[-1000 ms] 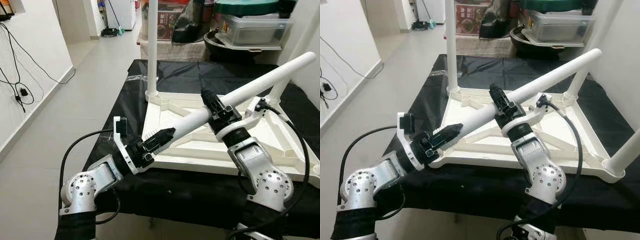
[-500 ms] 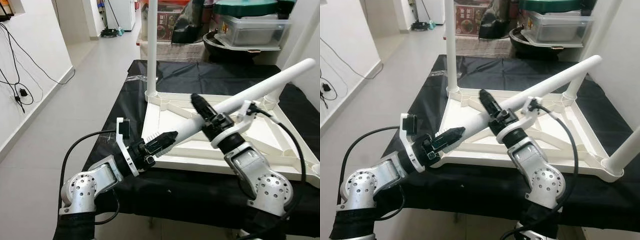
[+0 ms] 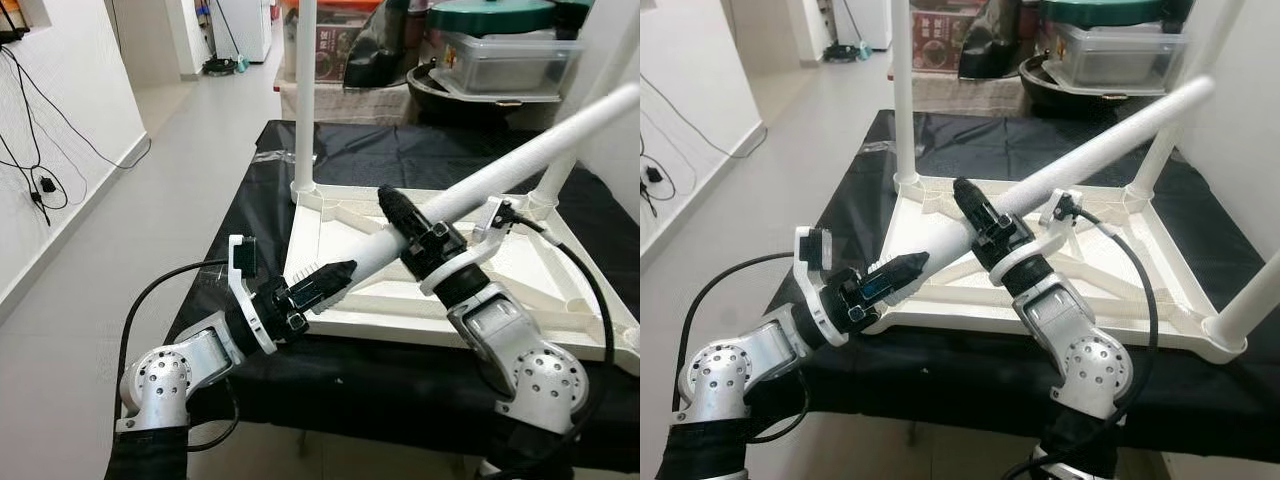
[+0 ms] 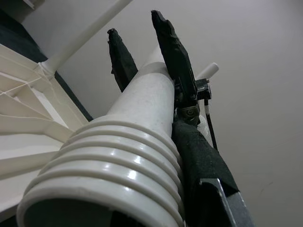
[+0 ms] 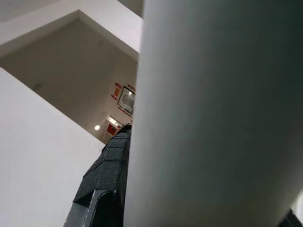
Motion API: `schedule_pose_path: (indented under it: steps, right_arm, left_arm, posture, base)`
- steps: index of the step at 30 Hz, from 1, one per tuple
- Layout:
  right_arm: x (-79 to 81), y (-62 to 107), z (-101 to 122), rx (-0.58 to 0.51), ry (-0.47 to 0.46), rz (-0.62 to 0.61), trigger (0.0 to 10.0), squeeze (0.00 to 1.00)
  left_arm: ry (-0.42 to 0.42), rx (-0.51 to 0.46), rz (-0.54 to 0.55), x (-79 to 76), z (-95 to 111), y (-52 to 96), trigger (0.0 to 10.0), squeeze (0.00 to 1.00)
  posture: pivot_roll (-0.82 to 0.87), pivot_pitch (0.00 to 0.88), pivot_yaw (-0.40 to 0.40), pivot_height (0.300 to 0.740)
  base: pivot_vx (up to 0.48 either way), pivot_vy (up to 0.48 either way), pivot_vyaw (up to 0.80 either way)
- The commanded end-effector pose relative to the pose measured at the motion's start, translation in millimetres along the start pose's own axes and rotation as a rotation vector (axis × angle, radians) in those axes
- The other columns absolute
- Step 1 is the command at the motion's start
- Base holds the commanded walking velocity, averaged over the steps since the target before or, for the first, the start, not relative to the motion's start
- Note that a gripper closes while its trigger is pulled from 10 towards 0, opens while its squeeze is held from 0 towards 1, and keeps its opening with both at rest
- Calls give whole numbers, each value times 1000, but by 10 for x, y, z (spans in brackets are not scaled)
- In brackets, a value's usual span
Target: Building children table
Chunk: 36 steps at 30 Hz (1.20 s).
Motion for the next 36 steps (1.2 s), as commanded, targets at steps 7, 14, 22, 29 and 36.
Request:
schedule_pose_path:
  steps: [7,14,22,29,36]
  right_arm:
    - [53,-38,79,-25,31,3,0,0]
    - [74,-57,112,-35,32,9,0,0]
    - [10,-88,441,-120,180,-62,0,0]
    - [-73,-86,712,-170,489,-196,10000,0]
    - [-208,-17,611,-119,837,-315,10000,0]
  left_arm:
    - [27,113,68,79,-222,27,10000,0]
    - [40,165,143,194,-307,73,10000,1000]
    - [-5,212,256,338,-415,197,10000,0]
    - [-117,230,352,420,-470,233,10000,0]
    - [-414,219,488,520,-450,193,10000,0]
  posture:
    - [42,0,-53,740]
    - [43,0,-53,740]
    - [48,0,-56,740]
    - [49,0,-58,740]
    - [51,0,-60,740]
  base:
    - [0,0,0]
    - [0,0,0]
    - [0,0,0]
    - [0,0,0]
    - [0,0,289]
Point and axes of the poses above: a point about 5 cm out from each wrist's last joint towards the gripper, its own y axis pointing back from the gripper into the wrist, its own z axis along the axis of the wrist's last joint, x = y × z, the point moved 3 cm from there along -y, pointing out of the wrist towards the gripper
